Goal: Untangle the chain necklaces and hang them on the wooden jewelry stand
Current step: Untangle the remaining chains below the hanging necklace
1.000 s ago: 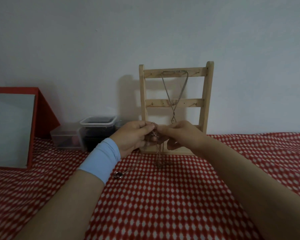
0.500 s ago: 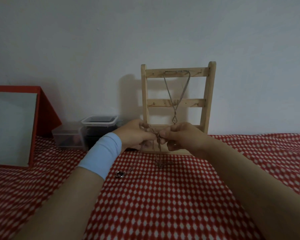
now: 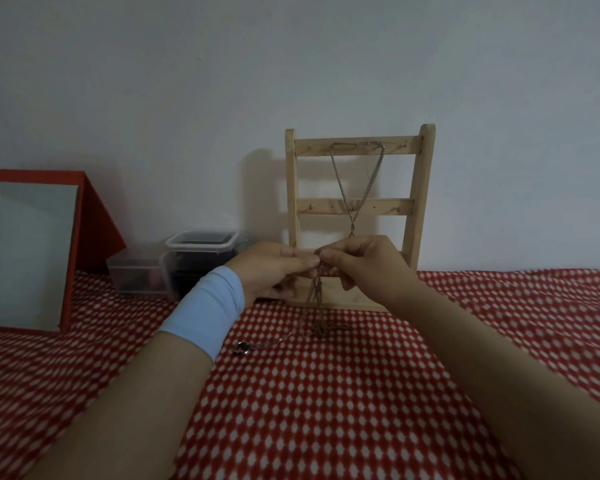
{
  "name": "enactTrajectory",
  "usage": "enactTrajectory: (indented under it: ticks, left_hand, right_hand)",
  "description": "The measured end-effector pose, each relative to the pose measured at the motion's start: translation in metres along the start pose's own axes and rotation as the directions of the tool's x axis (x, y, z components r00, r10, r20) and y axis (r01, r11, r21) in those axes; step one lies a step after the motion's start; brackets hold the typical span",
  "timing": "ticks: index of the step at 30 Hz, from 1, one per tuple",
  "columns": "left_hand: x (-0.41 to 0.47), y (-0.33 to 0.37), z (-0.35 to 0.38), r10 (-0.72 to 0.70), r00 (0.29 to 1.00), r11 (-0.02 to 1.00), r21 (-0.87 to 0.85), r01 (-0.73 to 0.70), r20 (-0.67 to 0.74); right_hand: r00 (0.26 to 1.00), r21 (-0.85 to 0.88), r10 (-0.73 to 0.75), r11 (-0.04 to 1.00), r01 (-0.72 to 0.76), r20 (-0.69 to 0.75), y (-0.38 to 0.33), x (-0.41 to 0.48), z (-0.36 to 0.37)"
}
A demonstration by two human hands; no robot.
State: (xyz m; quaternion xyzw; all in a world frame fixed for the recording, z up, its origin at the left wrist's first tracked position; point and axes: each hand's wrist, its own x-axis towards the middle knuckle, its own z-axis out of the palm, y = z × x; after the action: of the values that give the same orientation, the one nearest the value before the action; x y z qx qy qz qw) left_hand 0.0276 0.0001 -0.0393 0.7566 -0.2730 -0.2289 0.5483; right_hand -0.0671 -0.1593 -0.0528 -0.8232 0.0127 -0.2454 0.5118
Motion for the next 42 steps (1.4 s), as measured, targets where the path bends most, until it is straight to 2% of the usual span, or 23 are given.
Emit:
enactTrajectory:
  ticks: [2, 7, 11, 16, 22, 26, 29, 32, 35, 38, 42]
  left_hand:
    - [0.001, -0.002, 0.0, 0.03, 1.0, 0.999, 0.018, -0.03, -0.007]
    - [0.003, -0.001, 0.002, 0.173, 0.984, 0.964, 0.21, -0.16, -0.046]
    - [0.003, -0.003, 0.005, 0.229, 0.973, 0.913, 0.354, -0.204, -0.029]
    - [0.002, -0.009, 0.002, 0.242, 0.97, 0.918, 0.319, -0.235, 0.018]
    - [0.004, -0.008, 0.005, 0.263, 0.965, 0.94, 0.233, -0.25, -0.023]
    - [0.005, -0.008, 0.011, 0.231, 0.973, 0.968, 0.108, -0.228, -0.02]
    - [0.008, -0.012, 0.011, 0.291, 0.955, 0.947, 0.158, -0.279, -0.057]
    - [0.01, -0.013, 0.008, 0.277, 0.958, 0.95, 0.17, -0.262, -0.072]
    - [0.009, -0.012, 0.006, 0.244, 0.968, 0.968, 0.083, -0.238, -0.065]
    - [0.007, -0.011, 0.007, 0.254, 0.964, 0.966, -0.019, -0.257, -0.079]
    - [0.007, -0.008, 0.005, 0.328, 0.941, 0.943, 0.088, -0.32, -0.086]
  right_hand:
    - [1.0, -0.038, -0.019, 0.999, 0.018, -0.011, 0.0, -0.001, 0.0]
    - [0.999, -0.128, 0.023, 0.991, -0.027, -0.034, -0.001, 0.002, -0.002]
    - [0.994, -0.115, 0.081, 0.991, -0.073, 0.067, 0.001, 0.003, -0.005]
    - [0.964, 0.175, 0.18, 0.961, -0.215, 0.197, 0.0, 0.001, -0.003]
    - [0.912, 0.348, 0.288, 0.856, -0.381, 0.291, 0.001, 0.003, -0.001]
    - [0.926, 0.296, 0.258, 0.894, -0.337, 0.277, 0.002, 0.004, -0.003]
    - [0.942, 0.237, 0.22, 0.93, -0.282, 0.255, 0.002, 0.003, -0.004]
    - [0.954, 0.251, 0.217, 0.931, -0.266, 0.207, 0.0, 0.002, -0.001]
    - [0.957, 0.26, 0.194, 0.933, -0.248, 0.217, 0.001, 0.002, -0.002]
    - [0.952, 0.166, 0.186, 0.959, -0.23, 0.244, 0.002, 0.002, -0.004]
    - [0.956, 0.144, 0.222, 0.957, -0.251, 0.191, 0.004, 0.003, -0.005]
